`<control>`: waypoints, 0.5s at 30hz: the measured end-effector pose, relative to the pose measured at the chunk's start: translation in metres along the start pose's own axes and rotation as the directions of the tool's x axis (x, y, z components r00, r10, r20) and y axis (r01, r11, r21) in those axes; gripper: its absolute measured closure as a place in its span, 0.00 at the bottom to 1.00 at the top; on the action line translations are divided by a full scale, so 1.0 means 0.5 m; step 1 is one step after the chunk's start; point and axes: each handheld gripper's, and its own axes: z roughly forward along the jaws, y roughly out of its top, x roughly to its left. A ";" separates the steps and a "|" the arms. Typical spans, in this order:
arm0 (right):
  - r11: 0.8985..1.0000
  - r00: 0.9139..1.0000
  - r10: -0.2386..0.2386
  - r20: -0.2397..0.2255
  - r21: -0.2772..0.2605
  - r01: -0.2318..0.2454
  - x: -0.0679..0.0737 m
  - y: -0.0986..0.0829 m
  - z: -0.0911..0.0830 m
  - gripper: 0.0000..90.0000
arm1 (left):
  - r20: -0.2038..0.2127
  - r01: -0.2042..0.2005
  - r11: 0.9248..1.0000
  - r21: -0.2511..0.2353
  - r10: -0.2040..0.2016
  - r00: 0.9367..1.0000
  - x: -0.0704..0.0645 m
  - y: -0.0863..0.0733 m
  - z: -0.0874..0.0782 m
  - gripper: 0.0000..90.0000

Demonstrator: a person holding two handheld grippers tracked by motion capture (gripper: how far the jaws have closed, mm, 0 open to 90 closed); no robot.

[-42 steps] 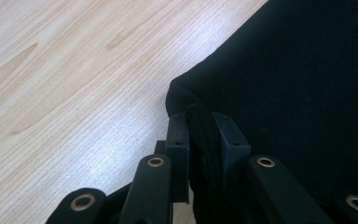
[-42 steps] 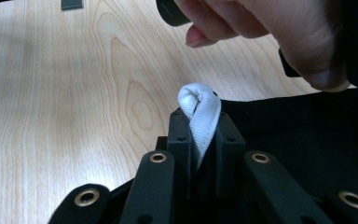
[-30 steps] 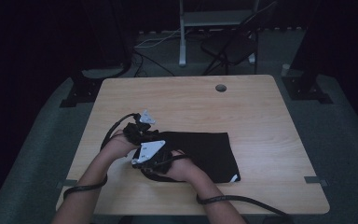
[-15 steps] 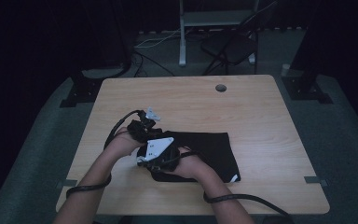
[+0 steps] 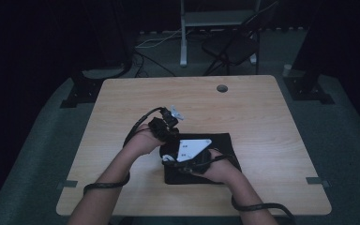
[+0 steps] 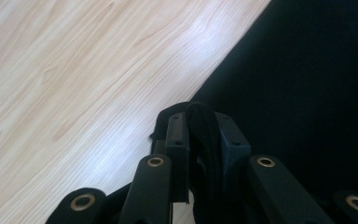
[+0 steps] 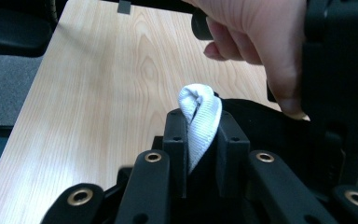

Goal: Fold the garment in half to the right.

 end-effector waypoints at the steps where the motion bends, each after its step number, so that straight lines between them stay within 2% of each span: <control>1: 1.000 1.000 0.000 0.000 -0.002 0.000 -0.002 -0.013 -0.010 0.87 | 0.003 -0.003 1.000 0.005 0.003 1.000 -0.004 0.005 0.006 0.87; 6: 0.999 0.999 0.040 0.009 0.019 -0.041 -0.005 -0.061 -0.034 0.87 | 0.010 -0.020 0.999 0.042 0.020 1.000 -0.032 0.025 0.056 0.87; 10: 0.995 0.998 0.053 0.018 0.078 -0.054 -0.007 -0.095 -0.038 0.87 | 0.016 -0.033 0.997 0.070 0.032 0.999 -0.046 0.029 0.094 0.87; 13: 0.989 0.998 0.061 0.025 0.131 -0.064 -0.007 -0.121 -0.033 0.87 | 0.016 -0.036 0.997 0.066 0.035 0.999 -0.051 0.032 0.106 0.87; 15: 0.987 0.998 0.064 0.029 0.146 -0.068 -0.007 -0.134 -0.027 0.87 | 0.008 -0.042 0.997 0.061 0.042 0.999 -0.055 0.033 0.107 0.87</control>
